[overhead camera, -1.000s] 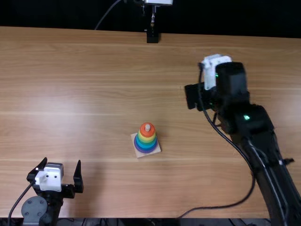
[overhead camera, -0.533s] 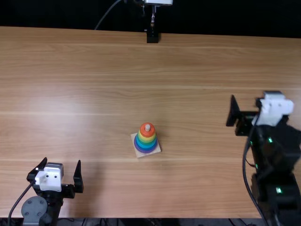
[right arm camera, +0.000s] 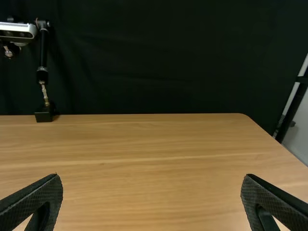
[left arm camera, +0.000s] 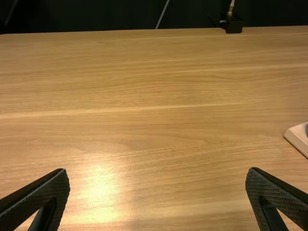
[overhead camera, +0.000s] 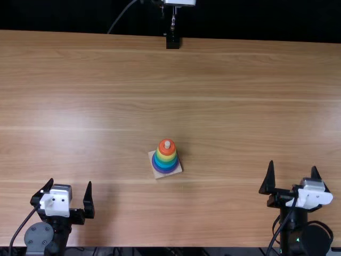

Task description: Build the Hanoi tower: stack the rings onto the peg from bottom to top in this color order: purple, dark blue, light blue, dark green, light green, yellow, orange.

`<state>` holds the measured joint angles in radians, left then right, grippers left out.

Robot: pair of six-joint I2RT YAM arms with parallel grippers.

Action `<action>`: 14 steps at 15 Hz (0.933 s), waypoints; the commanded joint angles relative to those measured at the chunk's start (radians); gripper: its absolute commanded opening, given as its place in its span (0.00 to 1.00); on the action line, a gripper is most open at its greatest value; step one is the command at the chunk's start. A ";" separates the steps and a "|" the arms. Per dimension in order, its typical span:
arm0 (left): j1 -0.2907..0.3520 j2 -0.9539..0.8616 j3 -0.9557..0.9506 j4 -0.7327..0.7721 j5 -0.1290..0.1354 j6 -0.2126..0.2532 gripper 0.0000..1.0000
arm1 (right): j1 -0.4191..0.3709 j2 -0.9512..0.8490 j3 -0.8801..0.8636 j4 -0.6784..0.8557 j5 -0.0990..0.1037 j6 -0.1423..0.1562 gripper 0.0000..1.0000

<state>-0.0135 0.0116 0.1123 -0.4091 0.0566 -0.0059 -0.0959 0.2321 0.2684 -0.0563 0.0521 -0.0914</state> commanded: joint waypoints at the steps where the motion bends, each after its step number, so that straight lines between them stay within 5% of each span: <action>1: -0.008 -0.012 -0.112 -0.077 0.006 -0.005 1.00 | -0.013 -0.071 -0.075 0.004 -0.002 0.007 1.00; 7: -0.008 -0.012 -0.112 -0.077 0.004 -0.007 1.00 | -0.013 -0.232 -0.253 0.011 -0.002 0.009 1.00; 14: -0.008 -0.012 -0.112 -0.077 0.004 -0.005 1.00 | -0.015 -0.232 -0.259 -0.151 -0.004 0.007 1.00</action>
<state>-0.0135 0.0116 0.1123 -0.4091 0.0559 -0.0051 -0.0994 0.0128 0.0395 -0.1387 0.0345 -0.0906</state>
